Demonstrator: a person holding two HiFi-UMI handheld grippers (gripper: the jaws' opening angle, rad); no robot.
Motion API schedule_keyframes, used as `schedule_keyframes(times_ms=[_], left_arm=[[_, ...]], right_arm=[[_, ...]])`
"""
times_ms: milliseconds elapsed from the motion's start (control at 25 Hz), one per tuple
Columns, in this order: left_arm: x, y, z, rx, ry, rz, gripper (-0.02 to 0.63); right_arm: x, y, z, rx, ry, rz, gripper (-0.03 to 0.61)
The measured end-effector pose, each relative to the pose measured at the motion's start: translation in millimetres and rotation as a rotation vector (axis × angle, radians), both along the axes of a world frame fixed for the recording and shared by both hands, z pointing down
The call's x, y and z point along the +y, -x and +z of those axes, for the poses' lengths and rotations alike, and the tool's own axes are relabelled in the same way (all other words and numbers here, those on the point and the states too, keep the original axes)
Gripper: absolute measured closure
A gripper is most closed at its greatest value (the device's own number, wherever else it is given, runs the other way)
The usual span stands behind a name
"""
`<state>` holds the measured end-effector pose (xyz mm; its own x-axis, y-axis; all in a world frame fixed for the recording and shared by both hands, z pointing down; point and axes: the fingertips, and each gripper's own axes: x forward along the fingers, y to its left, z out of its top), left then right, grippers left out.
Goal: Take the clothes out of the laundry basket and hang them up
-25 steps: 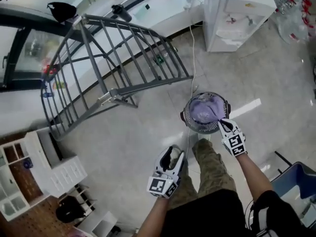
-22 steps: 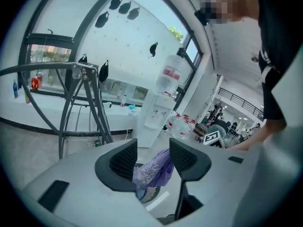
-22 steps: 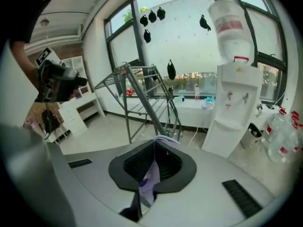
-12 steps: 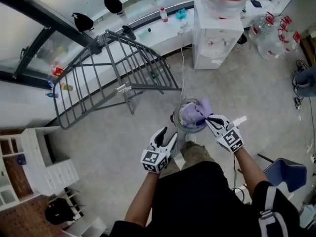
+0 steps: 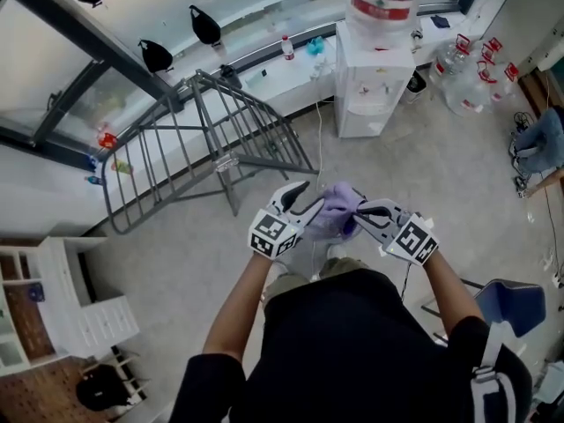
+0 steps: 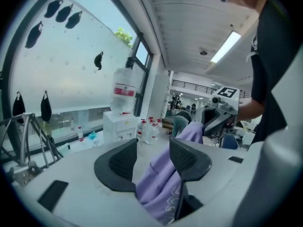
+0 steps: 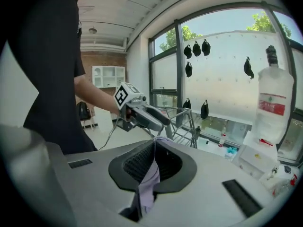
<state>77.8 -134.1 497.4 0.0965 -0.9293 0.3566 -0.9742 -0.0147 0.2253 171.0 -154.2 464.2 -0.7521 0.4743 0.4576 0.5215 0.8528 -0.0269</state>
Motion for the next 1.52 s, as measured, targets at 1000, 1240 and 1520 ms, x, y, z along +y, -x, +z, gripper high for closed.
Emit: schedule_keyframes(times_ms=[1000,1240,1520], left_arm=[[-30,-118,26,0.113,0.157,0.861,0.379],[-37,-134,22,0.194,0.089,0.839,0.569],[-45,-118,29,0.097,0.097,0.731,0.598]], right_arm=[[27,-29,-10,-0.044,-0.109,-0.213,0.572],[8,-36,-8,-0.037,-0.153,-0.201,0.572],[10,-53,-6,-0.041,-0.133,-0.192,0.572]])
